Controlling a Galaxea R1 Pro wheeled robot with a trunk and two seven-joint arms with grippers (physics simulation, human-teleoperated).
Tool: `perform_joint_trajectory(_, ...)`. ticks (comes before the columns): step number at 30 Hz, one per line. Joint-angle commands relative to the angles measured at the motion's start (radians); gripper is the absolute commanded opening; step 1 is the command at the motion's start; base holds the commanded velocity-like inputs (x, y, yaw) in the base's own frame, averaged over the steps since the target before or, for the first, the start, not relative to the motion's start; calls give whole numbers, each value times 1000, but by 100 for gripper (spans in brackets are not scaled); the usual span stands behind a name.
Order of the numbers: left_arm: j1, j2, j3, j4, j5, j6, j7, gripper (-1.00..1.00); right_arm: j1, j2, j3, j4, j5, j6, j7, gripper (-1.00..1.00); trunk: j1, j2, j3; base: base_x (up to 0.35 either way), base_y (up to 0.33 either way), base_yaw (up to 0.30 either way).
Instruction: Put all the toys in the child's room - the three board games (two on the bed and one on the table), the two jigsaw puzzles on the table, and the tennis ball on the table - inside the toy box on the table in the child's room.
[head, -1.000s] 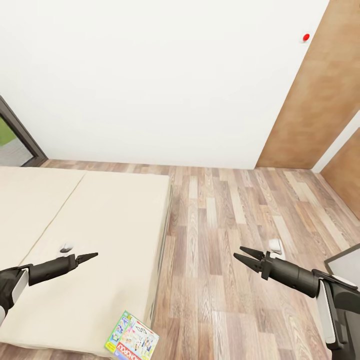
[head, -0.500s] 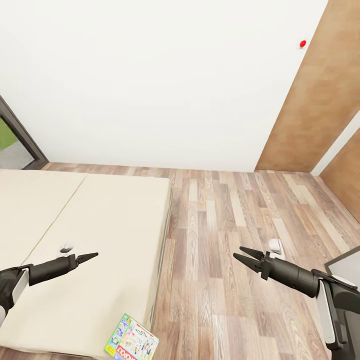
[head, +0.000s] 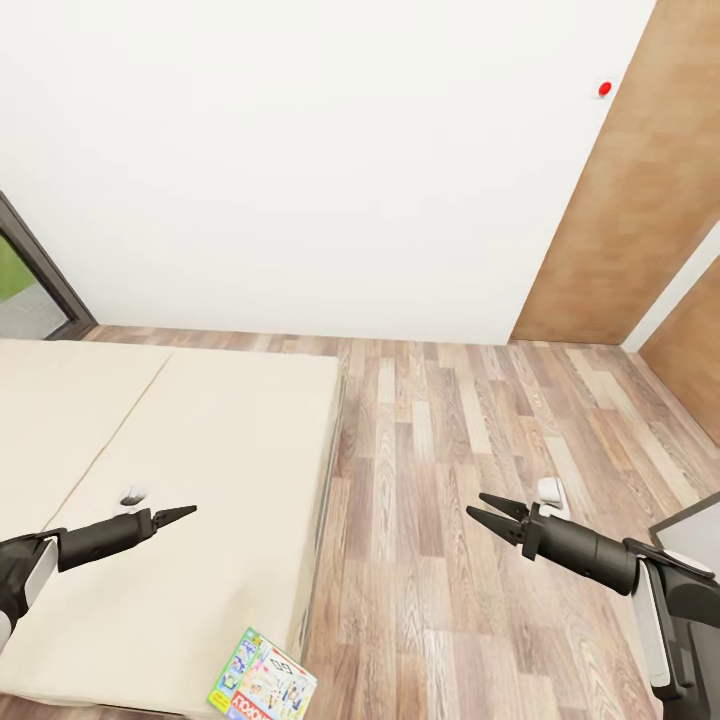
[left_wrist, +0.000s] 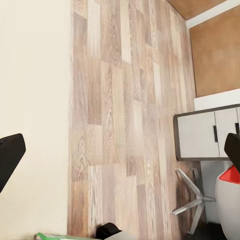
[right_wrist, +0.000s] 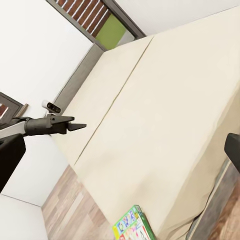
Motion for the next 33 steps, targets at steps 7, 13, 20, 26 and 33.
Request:
perform_joint_trajectory(7, -1, 0, 3, 0, 0, 10, -3, 100, -1, 0, 1, 0, -2, 9, 0, 100, 0, -1, -1, 0, -64, 0)
perform_joint_trajectory(13, -1, 0, 4, 0, 0, 10, -3, 100, -1, 0, 2, 0, -2, 9, 0, 100, 0, -1, -1, 0, -27, 1)
perform_joint_trajectory(20, -1, 0, 3, 0, 0, 10, -3, 100, -1, 0, 5, 0, 5, 9, -8, 100, 0, -1, 0, 0, -59, 129)
perform_joint_trajectory(26, -1, 0, 3, 0, -1, 11, -2, 100, -1, 0, 6, 0, 5, 9, -28, 100, 0, -1, 0, 14, -178, 215)
perform_joint_trajectory(33, -1, 0, 4, 0, 0, 12, -2, 100, -1, 0, 7, 0, 1, 9, -38, 100, 0, -1, 1, 8, -53, 65)
